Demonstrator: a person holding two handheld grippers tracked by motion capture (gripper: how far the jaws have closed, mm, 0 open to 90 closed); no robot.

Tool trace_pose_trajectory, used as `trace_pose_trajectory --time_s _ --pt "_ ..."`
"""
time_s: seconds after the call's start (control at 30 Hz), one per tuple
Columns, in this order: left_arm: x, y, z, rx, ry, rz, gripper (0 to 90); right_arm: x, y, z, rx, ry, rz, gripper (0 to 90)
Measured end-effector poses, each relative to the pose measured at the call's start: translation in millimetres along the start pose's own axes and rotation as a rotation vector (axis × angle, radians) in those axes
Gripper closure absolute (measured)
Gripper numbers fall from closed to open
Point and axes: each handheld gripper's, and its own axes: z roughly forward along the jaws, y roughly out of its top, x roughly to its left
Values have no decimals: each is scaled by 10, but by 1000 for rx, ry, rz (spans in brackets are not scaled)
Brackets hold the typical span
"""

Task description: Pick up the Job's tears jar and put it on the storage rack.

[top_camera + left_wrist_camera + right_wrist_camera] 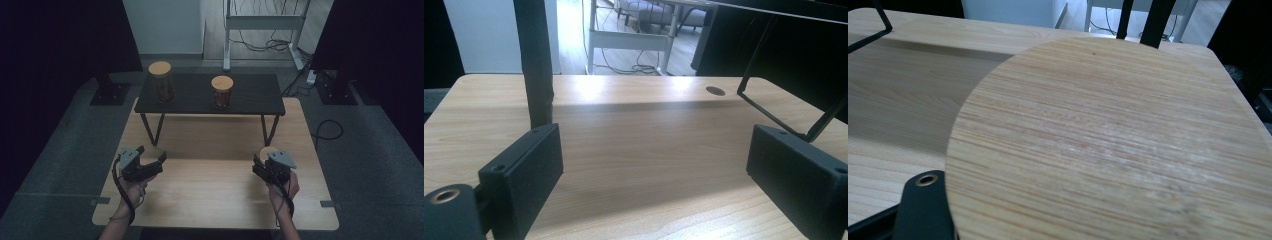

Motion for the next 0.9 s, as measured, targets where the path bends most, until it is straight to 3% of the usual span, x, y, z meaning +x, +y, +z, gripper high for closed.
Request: trace_pose_trajectory --time_s 0.9 --pt "4 10 -18 -6 -1 1 76 12 59 -124 -29 15 4 250"
